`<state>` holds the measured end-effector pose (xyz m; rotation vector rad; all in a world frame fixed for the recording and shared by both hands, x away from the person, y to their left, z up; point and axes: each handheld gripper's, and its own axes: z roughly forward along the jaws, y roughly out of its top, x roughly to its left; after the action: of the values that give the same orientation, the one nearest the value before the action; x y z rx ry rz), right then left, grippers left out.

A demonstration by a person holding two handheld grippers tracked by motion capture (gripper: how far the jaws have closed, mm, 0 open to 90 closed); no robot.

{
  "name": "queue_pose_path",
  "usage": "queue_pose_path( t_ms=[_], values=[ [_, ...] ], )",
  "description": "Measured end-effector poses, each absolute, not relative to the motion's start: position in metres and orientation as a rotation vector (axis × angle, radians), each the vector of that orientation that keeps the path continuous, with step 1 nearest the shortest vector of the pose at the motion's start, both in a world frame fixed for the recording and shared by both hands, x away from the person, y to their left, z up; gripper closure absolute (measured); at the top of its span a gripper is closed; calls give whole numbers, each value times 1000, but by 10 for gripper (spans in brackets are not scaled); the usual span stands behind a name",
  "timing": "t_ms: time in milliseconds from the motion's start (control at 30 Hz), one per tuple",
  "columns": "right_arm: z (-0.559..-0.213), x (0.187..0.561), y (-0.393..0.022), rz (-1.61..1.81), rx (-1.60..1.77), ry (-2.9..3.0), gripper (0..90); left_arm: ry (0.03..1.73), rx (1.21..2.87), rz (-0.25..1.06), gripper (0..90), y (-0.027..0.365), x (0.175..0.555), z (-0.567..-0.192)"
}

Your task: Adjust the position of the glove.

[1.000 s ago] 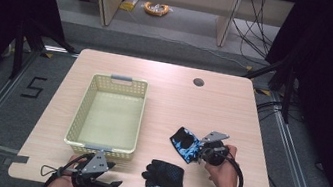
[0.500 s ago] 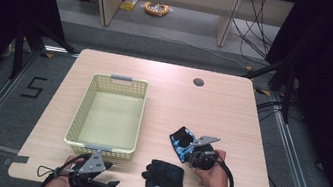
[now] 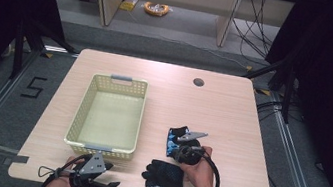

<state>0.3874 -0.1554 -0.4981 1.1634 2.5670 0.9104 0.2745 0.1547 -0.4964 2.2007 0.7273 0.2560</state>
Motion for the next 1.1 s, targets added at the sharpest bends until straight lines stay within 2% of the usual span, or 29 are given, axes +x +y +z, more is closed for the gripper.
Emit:
queue_pose_path(
  t_ms=[133,733,967,1000,1100],
  values=[
    [-498,391,-140,911,1151,2578,900,691,2220,264,376,155,275,-496],
    [-505,419,-91,998,1184,2566,900,713,2208,260,377,154,273,-496],
    [-493,416,-96,1051,1206,2556,889,706,2209,263,377,154,273,-496],
    [-481,418,-105,1074,1086,2541,878,684,2219,271,377,155,273,-495],
    [-467,419,-121,1080,1054,2532,864,696,2215,261,376,154,273,-497]
  ],
)
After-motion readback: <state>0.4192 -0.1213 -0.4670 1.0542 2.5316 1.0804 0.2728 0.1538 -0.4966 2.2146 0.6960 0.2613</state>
